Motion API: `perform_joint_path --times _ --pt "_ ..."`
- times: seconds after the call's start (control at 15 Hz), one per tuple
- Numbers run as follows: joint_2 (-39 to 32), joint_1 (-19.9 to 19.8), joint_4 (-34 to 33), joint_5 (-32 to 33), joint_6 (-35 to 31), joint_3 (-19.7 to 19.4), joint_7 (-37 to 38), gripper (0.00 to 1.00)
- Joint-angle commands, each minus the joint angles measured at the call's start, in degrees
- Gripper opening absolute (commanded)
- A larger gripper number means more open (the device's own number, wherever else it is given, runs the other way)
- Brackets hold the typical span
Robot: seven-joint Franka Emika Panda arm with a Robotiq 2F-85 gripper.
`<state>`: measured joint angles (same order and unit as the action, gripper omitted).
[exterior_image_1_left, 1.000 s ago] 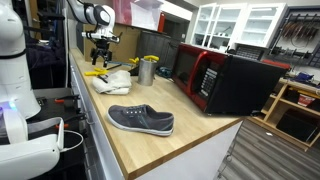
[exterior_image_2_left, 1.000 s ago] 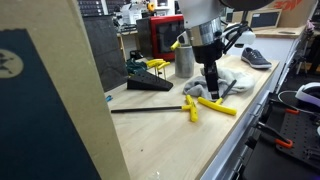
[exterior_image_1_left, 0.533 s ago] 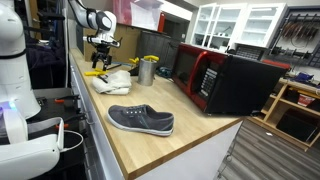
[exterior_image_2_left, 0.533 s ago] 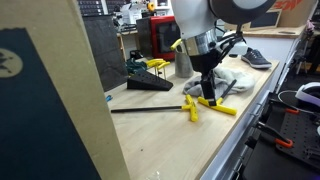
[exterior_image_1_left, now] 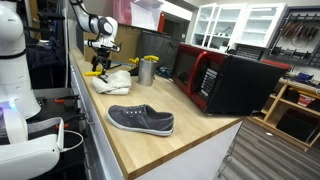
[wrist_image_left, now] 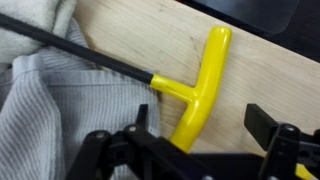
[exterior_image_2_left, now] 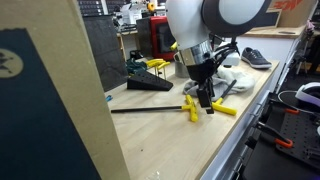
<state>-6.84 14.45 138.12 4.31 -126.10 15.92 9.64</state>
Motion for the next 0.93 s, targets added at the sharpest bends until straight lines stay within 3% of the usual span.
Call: perform_joint_path --times 0.0,0.53,0.87 --pt "-1.7 0.5 -1.8 -2.7 -0.1 -0.5 1.0 0.66" --pt "-1.1 -0.3 -1.1 -11.8 -0.6 -0.9 -1.4 0.08" --pt "-0.4 -1.6 -0.6 -18.2 -0.3 -1.3 -3.5 0.07"
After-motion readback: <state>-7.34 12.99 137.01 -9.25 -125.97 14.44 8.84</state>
